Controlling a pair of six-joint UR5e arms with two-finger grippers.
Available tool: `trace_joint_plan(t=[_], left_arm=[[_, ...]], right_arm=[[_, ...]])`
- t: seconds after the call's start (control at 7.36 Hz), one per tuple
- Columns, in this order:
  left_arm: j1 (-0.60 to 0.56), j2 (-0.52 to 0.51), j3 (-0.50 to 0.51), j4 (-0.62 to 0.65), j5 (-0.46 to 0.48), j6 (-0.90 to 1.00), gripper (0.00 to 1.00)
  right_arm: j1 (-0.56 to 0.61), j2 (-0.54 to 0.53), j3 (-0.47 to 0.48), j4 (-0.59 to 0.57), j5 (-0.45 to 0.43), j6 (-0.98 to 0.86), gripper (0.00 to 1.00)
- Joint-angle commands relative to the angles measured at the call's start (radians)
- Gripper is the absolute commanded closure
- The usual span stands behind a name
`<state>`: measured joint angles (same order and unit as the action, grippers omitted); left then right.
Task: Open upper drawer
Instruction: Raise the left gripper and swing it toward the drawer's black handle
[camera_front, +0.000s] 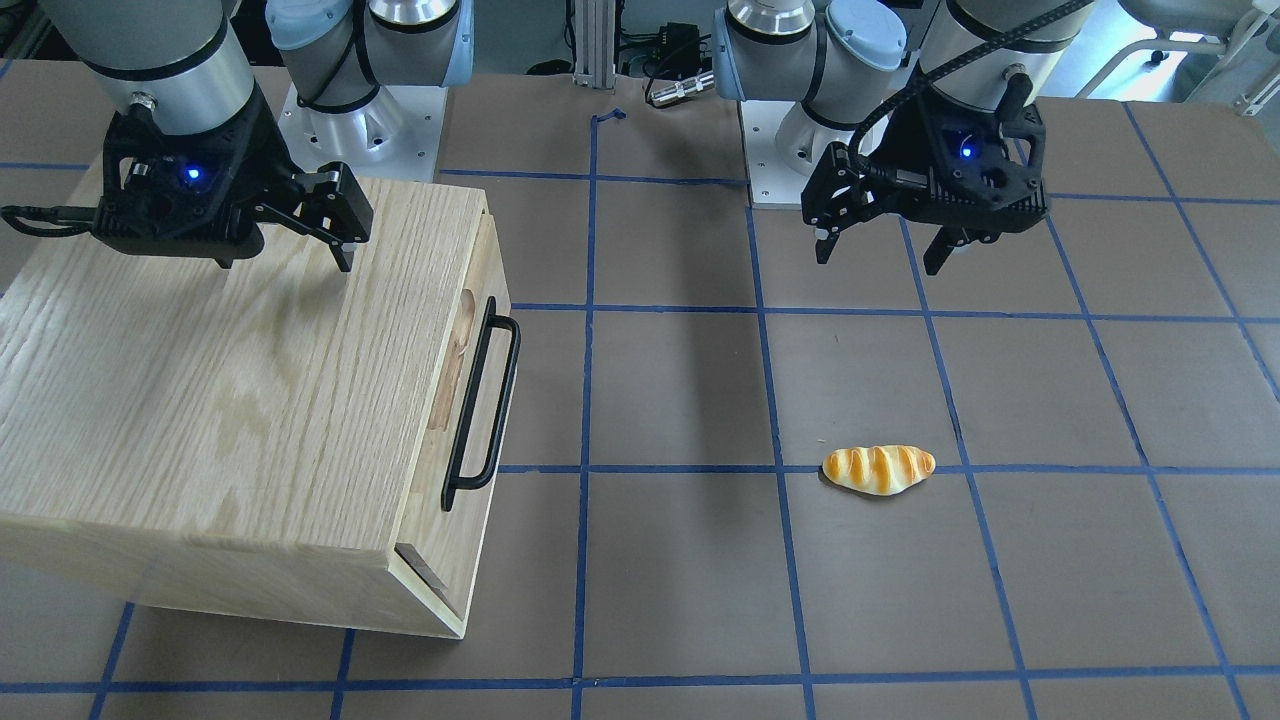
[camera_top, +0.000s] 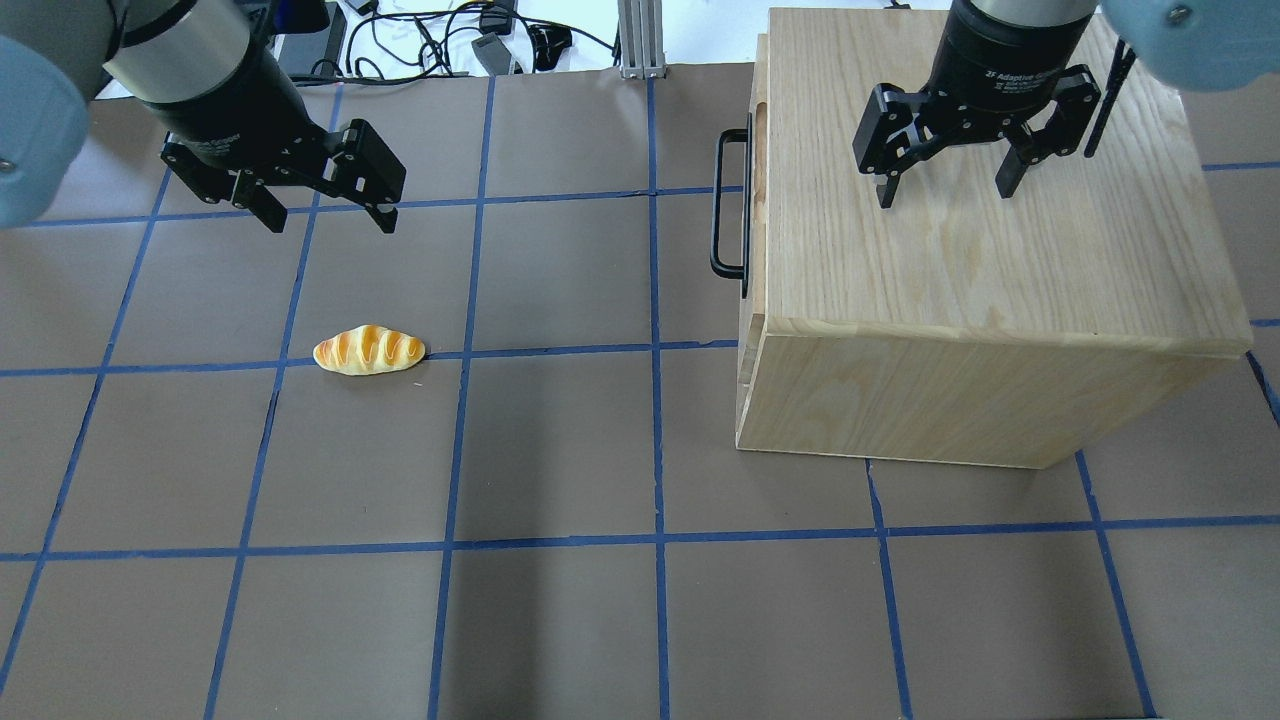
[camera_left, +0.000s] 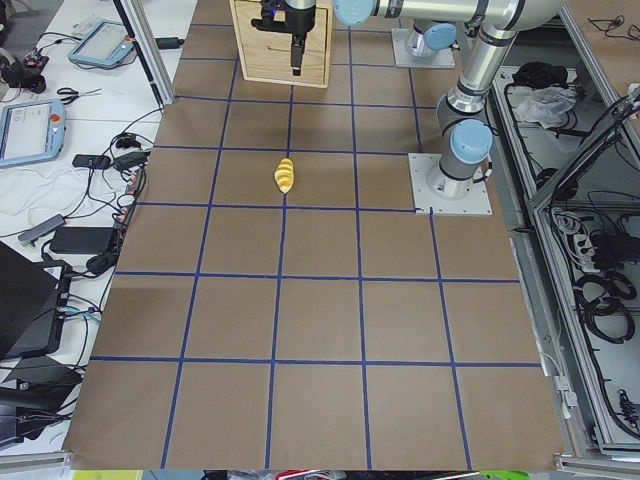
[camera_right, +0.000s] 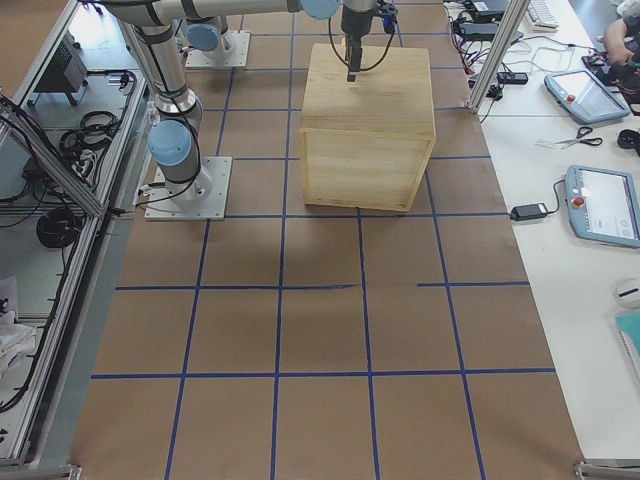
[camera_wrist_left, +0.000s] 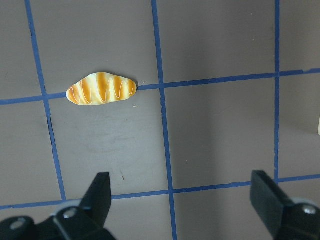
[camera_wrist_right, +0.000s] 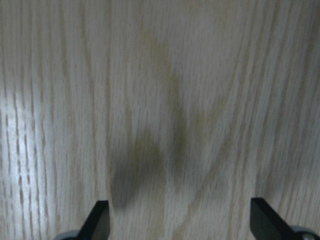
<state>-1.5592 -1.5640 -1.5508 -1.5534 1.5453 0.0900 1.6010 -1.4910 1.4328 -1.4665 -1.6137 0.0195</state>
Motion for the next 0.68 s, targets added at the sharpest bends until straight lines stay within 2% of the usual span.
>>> trace_joint_plan(t=[0.0,0.54], left_arm=[[0.004,0.01,-0.005,0.004,0.009,0.001,0.0],[0.004,-0.002,0.009,0.022,0.015,0.007,0.0]], right_arm=[[0.0,0.0,0.0,0.0,0.0,0.0,0.0],[0.0,0.0,0.0,0.0,0.0,0.0,0.0]])
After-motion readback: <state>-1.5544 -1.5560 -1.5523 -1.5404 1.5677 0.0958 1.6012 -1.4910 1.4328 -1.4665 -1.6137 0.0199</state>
